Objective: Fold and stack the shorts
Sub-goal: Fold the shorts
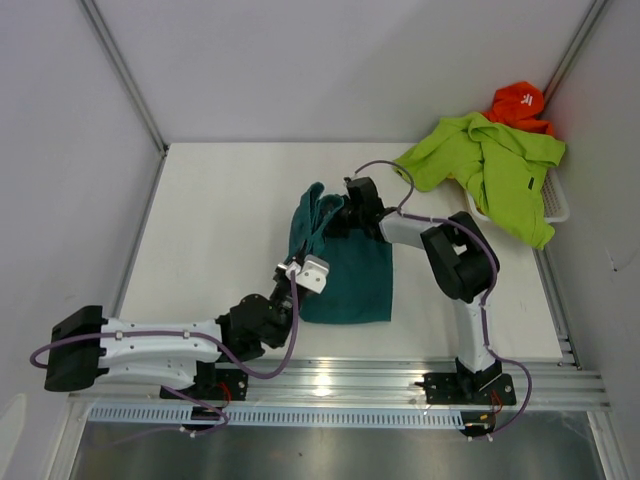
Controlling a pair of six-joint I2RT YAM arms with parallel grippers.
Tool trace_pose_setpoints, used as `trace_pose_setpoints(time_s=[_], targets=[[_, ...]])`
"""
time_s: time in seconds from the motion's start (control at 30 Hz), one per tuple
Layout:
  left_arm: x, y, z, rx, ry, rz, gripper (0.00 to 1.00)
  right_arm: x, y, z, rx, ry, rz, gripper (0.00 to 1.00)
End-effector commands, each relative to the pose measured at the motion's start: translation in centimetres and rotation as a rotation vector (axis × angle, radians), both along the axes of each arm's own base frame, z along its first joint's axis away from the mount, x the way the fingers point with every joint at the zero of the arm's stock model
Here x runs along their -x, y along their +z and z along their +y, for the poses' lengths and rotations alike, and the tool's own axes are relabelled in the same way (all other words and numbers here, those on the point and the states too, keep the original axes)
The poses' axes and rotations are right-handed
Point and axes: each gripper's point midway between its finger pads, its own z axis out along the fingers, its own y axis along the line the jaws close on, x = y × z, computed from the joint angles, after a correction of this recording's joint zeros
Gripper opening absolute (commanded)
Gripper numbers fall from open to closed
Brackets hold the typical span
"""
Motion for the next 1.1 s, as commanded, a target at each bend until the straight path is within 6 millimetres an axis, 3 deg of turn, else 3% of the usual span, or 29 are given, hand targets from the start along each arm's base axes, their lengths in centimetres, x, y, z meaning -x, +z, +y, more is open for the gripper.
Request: trace_pose_setpoints(time_s=[0.0, 0.17, 0.53, 0.63, 0.83, 0.87, 0.97, 1.0, 1.07], targets=[[0.2, 2.4, 0.4, 0.102, 0.008, -0.019, 0.0, -1.0, -0.5, 0.0, 0.031, -0.029, -0.018, 0.03], [-0.4, 1.3, 0.6, 0.099, 0.065, -0.012, 0.0, -2.1, -1.2, 0.2, 0.022, -0.053, -0.038, 0.02], [-2.3, -1.6, 1.1, 0.035, 0.114, 0.046, 0.0, -3.0, -5.1, 2.2, 0.066, -0.028, 0.007, 0.06], [-2.8, -2.1, 1.2, 0.016, 0.13, 0.053, 0.0, -3.5, -4.1, 1.9, 0.05, -0.035, -0.004, 0.1], [-3.9, -2.7, -0.4, -0.044, 0.157, 0.078, 0.0, -4.2, 1.3, -0.9, 0.013, -0.036, -0.056, 0.22], [-4.1, -2.8, -0.5, -0.052, 0.169, 0.082, 0.0, -4.9, 3.4, -2.2, 0.003, -0.059, -0.089, 0.32], [-4.5, -2.9, -1.3, -0.073, 0.191, 0.085, 0.0, -5.2, 4.5, -6.1, 0.046, -0.114, -0.11, 0.46], [-4.6, -3.1, -1.3, -0.081, 0.206, 0.087, 0.0, -5.1, 6.7, -7.1, 0.04, -0.126, -0.148, 0.47], [-5.0, -3.0, -1.9, -0.091, 0.227, 0.089, 0.0, -3.9, 5.9, -9.6, 0.1, -0.137, -0.135, 0.5]])
